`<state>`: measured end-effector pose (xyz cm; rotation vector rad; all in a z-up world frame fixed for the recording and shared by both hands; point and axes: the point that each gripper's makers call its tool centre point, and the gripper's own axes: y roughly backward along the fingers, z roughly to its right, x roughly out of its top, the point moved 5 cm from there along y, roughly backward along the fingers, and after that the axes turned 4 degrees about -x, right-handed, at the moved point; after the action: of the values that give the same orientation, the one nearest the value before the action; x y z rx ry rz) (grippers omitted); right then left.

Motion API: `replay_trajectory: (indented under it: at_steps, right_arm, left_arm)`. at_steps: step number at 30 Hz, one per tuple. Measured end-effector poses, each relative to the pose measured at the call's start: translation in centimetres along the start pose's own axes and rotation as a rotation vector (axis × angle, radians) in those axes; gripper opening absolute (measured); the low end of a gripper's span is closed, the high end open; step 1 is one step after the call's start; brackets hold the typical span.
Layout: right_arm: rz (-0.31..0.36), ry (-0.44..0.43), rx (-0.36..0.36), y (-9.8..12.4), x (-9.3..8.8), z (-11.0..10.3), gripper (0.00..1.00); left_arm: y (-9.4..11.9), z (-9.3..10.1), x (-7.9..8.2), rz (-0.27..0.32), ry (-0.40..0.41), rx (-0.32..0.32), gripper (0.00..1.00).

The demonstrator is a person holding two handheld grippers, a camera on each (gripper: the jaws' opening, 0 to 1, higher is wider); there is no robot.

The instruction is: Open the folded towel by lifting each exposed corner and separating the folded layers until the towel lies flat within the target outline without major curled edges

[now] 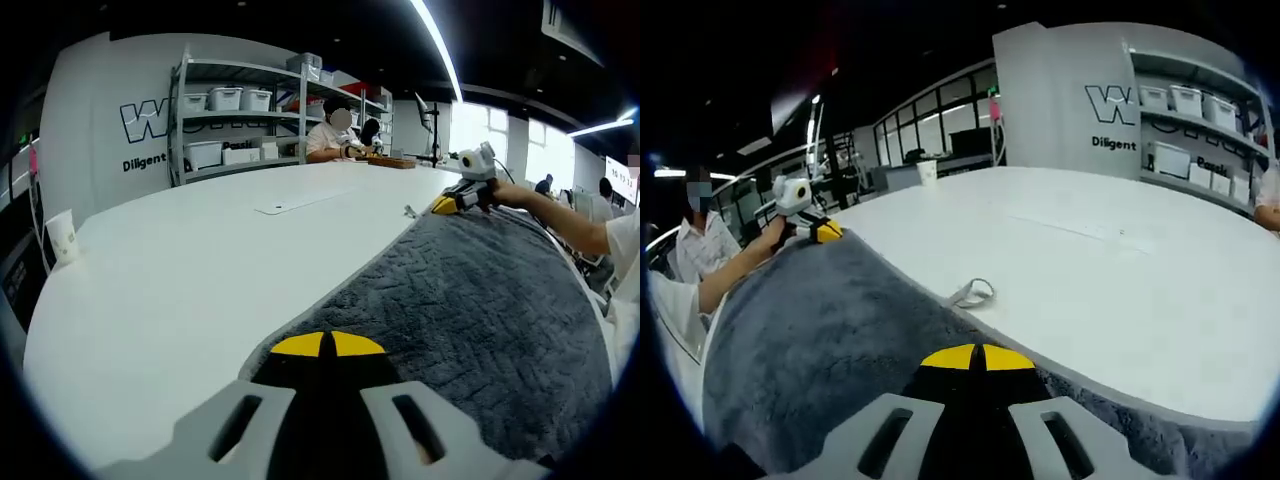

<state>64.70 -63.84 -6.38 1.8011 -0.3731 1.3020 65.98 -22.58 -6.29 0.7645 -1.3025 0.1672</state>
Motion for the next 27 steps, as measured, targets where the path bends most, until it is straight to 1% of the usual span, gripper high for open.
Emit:
replay_trajectory:
  at_steps: [1, 4, 8, 11, 17, 20, 21, 23, 27]
  right_arm:
    - [-0.007, 0.011, -0.018, 0.2, -0.1, 0.4, 0.0]
    - [0.005, -0.025, -0.007, 0.4, -0.2, 1.1, 0.0]
    - [0.007, -0.012, -0.018, 1.0, -0.4, 1.4, 0.0]
    - [0.01, -0.027, -0.026, 1.4, -0.6, 2.3, 0.0]
    - [0.011, -0.035, -0.049, 2.7, -1.2, 3.2, 0.0]
    - [0.015, -0.053, -0.068, 3.2, -1.4, 3.7, 0.0]
    - [0.014, -0.053, -0.073, 3.4, -1.5, 4.2, 0.0]
    - [0.029, -0.092, -0.062, 3.6, -1.7, 4.4, 0.0]
    - [0.03, -0.083, -0.077, 4.2, -1.9, 4.8, 0.0]
  left_arm:
    - [0.0, 0.0, 0.0, 0.0, 0.0, 0.0, 0.0]
    - [0.0, 0.1, 0.0, 0.0, 0.001, 0.001, 0.0]
    - [0.0, -0.1, 0.0, -0.001, 0.003, 0.001, 0.0]
    - [0.0, -0.1, 0.0, 0.0, 0.003, 0.001, 0.0]
    - [-0.1, -0.2, 0.0, 0.001, 0.007, 0.002, 0.0]
    - [-0.1, -0.3, 0.1, 0.001, 0.007, 0.002, 0.0]
    - [-0.1, -0.3, 0.1, 0.001, 0.007, 0.002, 0.0]
    - [-0.1, -0.4, 0.1, 0.002, 0.008, 0.001, 0.0]
    - [-0.2, -0.4, 0.1, 0.003, 0.01, 0.003, 0.0]
